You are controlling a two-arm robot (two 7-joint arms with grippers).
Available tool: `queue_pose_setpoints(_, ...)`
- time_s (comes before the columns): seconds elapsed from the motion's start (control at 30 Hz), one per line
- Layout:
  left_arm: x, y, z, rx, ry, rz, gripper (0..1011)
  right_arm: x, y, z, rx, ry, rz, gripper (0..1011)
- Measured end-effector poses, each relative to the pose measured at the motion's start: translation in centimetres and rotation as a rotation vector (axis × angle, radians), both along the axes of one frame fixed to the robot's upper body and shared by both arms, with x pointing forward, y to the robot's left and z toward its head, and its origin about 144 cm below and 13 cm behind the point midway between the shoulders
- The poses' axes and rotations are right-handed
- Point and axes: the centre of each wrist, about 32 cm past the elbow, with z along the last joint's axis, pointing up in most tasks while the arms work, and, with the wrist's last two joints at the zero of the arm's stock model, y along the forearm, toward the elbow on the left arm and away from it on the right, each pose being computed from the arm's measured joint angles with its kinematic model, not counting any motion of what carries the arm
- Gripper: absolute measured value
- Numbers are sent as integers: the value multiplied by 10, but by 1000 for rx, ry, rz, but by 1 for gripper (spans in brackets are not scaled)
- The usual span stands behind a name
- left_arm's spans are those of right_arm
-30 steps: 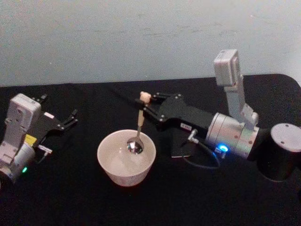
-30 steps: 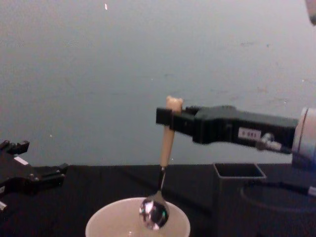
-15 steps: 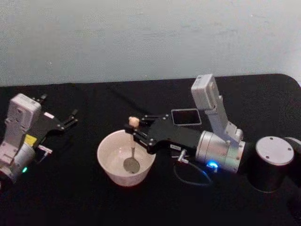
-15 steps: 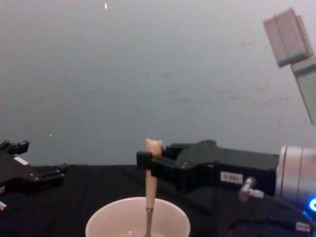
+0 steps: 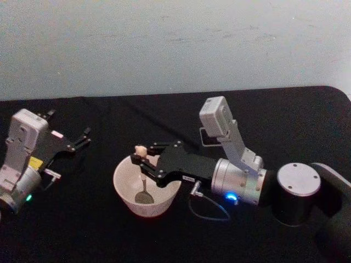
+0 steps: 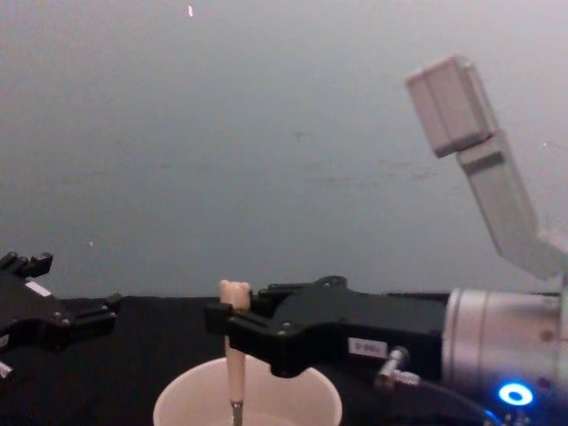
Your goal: Pick up the stirring spoon with one hand, stir inside the cup, then place it back in its original position.
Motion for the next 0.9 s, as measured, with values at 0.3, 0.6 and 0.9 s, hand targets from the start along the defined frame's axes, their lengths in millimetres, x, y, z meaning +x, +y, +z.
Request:
queue_pose_setpoints(0.3, 0, 0, 0, 0, 0, 0, 1001, 9, 16, -5, -19, -11, -37, 214)
queue_pose_setpoints(0.6, 0, 0, 0, 0, 0, 0, 1001, 20, 15, -5, -24, -20, -95, 214)
queue_pose_setpoints(0.9, 0, 0, 0, 0, 0, 0, 1001, 26, 3, 0, -14, -31, -143, 214)
